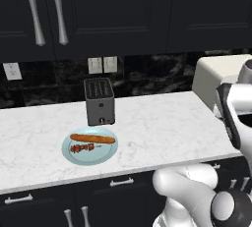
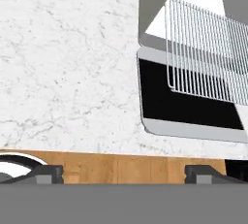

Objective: Pick up the kebab skewer and baguette bread, and place them inside the toaster oven. Close the toaster oven door and start by setting the timer.

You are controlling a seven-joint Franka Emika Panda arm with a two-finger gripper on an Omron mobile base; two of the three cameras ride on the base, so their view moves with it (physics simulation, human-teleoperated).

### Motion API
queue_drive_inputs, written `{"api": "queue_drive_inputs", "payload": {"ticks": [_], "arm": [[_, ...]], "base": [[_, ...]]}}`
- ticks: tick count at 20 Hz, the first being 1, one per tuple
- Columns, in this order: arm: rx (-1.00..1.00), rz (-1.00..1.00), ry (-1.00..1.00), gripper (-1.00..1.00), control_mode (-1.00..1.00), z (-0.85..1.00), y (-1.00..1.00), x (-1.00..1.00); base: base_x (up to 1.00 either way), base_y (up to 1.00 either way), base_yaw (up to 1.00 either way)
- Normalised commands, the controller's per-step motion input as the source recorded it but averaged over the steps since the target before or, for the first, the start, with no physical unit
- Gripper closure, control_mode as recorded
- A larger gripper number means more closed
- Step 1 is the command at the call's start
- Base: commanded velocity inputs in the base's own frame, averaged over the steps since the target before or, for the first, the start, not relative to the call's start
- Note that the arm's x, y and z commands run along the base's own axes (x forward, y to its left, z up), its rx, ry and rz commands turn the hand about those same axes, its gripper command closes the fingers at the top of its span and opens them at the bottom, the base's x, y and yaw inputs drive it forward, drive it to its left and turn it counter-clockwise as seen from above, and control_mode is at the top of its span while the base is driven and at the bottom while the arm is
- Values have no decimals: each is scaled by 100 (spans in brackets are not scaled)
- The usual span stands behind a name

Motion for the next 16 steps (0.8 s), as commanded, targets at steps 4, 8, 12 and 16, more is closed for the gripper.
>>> {"api": "queue_drive_inputs", "payload": {"ticks": [4,8,12,16], "arm": [[1,24,18,-100,-100,0,99,-3],[13,16,22,-100,-100,4,78,0],[24,10,18,-100,-100,0,62,-11],[12,6,8,-100,-100,0,80,-2]], "base": [[0,0,0],[0,0,0],[0,0,0],[0,0,0]]}}
